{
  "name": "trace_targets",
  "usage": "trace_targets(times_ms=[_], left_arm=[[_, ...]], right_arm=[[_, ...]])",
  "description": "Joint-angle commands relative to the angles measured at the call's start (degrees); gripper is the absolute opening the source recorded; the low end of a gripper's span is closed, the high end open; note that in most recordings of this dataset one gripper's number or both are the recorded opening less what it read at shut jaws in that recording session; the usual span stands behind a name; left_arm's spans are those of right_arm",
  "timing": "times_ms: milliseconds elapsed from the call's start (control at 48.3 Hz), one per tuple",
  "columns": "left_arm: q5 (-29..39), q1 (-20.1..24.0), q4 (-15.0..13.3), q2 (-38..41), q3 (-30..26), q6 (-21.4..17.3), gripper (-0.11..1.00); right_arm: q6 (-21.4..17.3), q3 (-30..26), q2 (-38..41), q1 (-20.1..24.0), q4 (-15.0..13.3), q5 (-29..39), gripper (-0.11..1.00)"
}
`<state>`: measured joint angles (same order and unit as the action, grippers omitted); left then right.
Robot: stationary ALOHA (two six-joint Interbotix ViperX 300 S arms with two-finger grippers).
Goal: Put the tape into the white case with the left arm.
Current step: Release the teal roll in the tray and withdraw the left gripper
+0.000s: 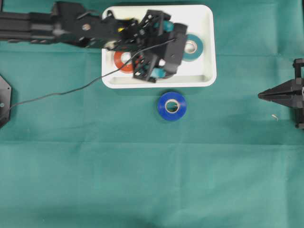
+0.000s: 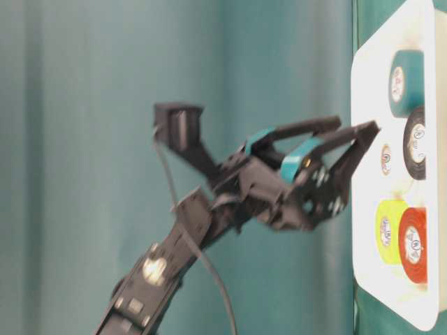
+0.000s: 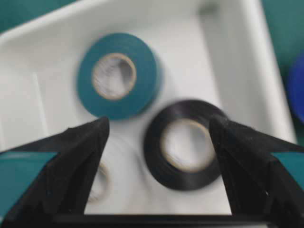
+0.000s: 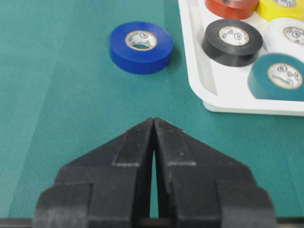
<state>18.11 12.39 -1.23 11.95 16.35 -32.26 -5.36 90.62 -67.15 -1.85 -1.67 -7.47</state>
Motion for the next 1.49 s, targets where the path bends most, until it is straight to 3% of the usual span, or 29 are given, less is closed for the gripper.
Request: trace_targets(times_ms=[0,828,1470], left_arm=[[-0.3,-1.1,-0.3,-4.8,1.7,1.1,0.86],[-0.2,-8.3,-0.2,-23.1,22.1,12.7,0.85],[-1.2,-13.3,-0.3,-38.8,36.3,16.3,0.85]], right_arm=[[-0.1,-0.6,0.4,0.0,-0.2,-0.6,-0.09],[-0.1,-0.7,0.4,0.0,-0.2,-0.6,-0.09],[-0.1,-0.6,0.4,-0.1,-0.2,-0.6,-0.09]])
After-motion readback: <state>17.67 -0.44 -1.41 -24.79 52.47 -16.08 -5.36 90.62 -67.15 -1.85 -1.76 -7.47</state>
